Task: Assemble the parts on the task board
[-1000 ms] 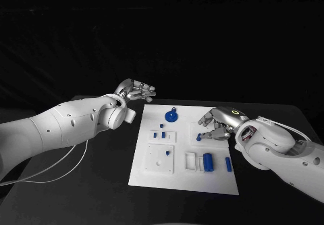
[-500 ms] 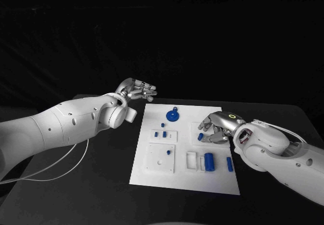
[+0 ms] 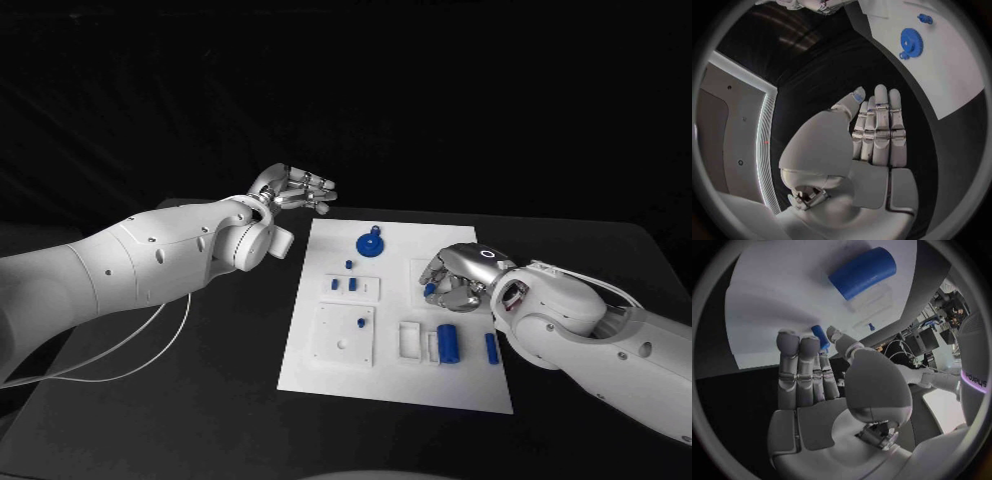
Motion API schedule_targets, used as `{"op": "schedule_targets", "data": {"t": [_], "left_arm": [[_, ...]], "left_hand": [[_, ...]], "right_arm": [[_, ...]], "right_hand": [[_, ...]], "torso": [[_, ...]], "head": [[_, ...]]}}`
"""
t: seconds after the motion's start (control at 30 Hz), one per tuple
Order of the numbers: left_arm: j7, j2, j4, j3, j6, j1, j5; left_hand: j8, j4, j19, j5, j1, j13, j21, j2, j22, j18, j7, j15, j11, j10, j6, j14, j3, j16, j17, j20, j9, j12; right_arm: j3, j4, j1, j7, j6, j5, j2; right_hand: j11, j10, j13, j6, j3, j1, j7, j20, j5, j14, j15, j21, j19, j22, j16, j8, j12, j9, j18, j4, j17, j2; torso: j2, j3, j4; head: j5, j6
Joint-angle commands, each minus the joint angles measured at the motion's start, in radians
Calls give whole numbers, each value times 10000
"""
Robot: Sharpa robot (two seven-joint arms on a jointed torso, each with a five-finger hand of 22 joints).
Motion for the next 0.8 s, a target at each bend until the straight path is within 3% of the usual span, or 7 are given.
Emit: {"op": "schedule_targets", "data": {"t": [0.03, 0.2, 0.43, 0.6, 0.8], "left_arm": [[130, 17, 7, 9, 145, 2, 57], [123, 19, 1, 9, 146, 2, 57], [108, 22, -8, 9, 160, 2, 57], [96, 22, -19, 10, 170, 2, 57], [93, 24, -49, 10, 177, 2, 57]], "left_hand": [[-54, 2, 62, -42, -5, -9, -10, 57, -9, -150, -7, -13, 8, -41, 51, 60, -66, -32, 8, 39, -7, -2], [-55, 4, 71, -40, -2, -9, -6, 65, -21, -150, -10, -16, 5, -36, 54, 65, -67, -26, 13, 36, -7, -3], [-55, 4, 71, -40, -2, -9, -6, 65, -21, -150, -10, -16, 5, -36, 54, 65, -67, -26, 13, 36, -7, -3], [-55, 4, 71, -40, -2, -9, -6, 65, -21, -150, -10, -16, 5, -36, 54, 65, -67, -26, 13, 36, -7, -3], [-55, -6, 74, -36, 13, -9, -3, 75, -20, -152, -12, -20, 1, -27, 57, 66, -68, -18, 20, 31, -7, -2]], "right_arm": [[-35, -9, -17, 146, -26, -158, 41], [-53, -13, -23, 147, -197, -190, 75], [-60, -22, -26, -17, -515, -334, 104], [-61, -20, -28, -189, -765, -447, 116], [-58, 123, -28, -225, -960, -261, 56]], "right_hand": [[-68, 236, 17, 192, 160, 15, 4, -96, -39, 3, -98, 86, 438, 26, 52, 57, 33, 21, -5, 25, 27, 171], [-230, 713, 43, 732, 327, 123, -45, -202, -45, 6, -215, 177, 443, 71, 57, 106, 71, 64, -79, 34, 68, 405], [-306, 969, 61, 1079, 612, 87, -117, -297, -41, 1, -290, 239, 443, 105, 39, 67, 52, 86, -161, 127, 106, 723], [-346, 1179, 145, 1242, 1604, -293, -156, -382, -12, 26, -357, 306, 439, 142, 2, 48, 72, 211, -196, 26, 130, 578], [-356, 1212, 158, 1249, 1769, -264, -164, -399, -36, 32, -375, 317, 437, 149, -23, 48, 68, 271, -202, -23, 132, 579]], "torso": [[-1, 6, -2], [-3, 4, -8], [-5, 4, -9], [-2, 4, -3], [-5, 3, -5]], "head": [[-3, -19], [-3, -28], [-1, -37], [-6, -45], [3, -47]]}}
